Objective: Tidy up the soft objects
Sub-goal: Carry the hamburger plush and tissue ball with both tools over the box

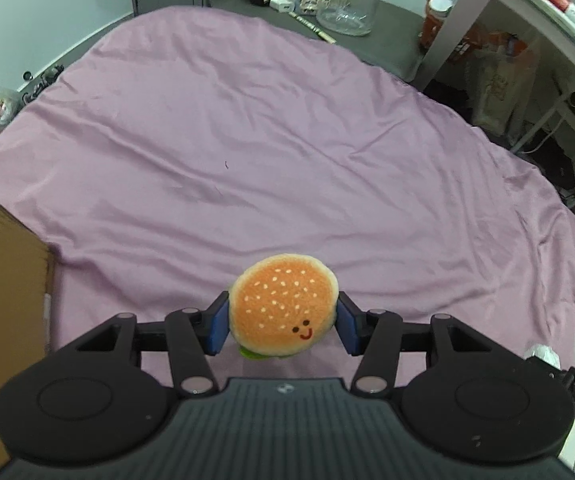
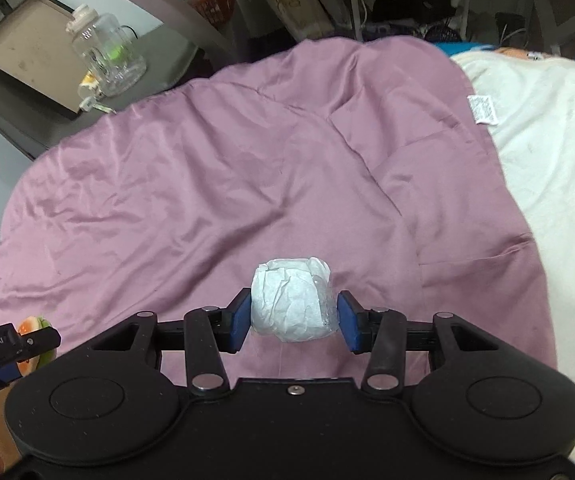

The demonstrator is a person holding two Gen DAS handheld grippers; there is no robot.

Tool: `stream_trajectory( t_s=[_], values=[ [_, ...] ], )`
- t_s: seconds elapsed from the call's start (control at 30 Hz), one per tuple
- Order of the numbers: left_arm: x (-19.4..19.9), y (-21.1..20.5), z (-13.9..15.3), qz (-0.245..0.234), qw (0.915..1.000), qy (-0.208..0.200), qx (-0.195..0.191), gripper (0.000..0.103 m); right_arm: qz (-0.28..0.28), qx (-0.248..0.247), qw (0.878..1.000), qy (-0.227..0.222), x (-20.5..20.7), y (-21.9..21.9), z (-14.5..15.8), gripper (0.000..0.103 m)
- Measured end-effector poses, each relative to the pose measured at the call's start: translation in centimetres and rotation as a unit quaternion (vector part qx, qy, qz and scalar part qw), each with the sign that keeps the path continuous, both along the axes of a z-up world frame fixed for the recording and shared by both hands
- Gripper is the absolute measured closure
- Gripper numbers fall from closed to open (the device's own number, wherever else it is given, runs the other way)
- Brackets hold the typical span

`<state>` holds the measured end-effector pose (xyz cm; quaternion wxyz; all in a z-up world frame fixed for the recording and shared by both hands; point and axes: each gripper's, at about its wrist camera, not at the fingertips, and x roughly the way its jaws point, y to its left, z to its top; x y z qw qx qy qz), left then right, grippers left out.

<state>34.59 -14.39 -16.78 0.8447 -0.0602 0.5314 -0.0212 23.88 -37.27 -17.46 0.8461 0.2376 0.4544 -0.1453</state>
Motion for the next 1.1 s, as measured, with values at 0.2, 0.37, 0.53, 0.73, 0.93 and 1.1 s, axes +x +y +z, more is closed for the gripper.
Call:
stream_trajectory(
  t_s=[0.2,0.37,0.53,0.73,0.93,1.1],
  values=[
    [-2.7,0.3,3.0,-0.007,0.9997,-0.023,-0.005,0.05,0.007,-0.005,1.0,-0.029,-2.2,0.7,2.9,0.058],
    [-4.7,0.7,5.0,-0.01,0.9991,-0.041,-0.009,0.05,0.013,-0.004,0.999,-0.047,-3.9,1.4,4.8,0.058],
    [-6.8,1.6,6.9,-0.008,0.9981,-0.059,-0.015,0.05,0.017,-0.013,0.997,-0.068,-5.7,2.1,6.7,0.058],
    [-8.7,2.9,8.4,-0.004,0.9969,-0.075,-0.022,0.05,0.029,-0.021,0.996,-0.088,-7.2,3.5,8.5,0.058],
    [-10.1,4.7,9.7,0.001,0.9957,-0.089,-0.026,0.05,0.04,-0.024,0.994,-0.099,-8.0,5.2,9.7,0.058],
    [-11.1,7.1,10.7,0.014,0.9942,-0.102,-0.029,0.05,0.056,-0.029,0.992,-0.107,-8.1,7.3,10.9,0.058]
  ],
)
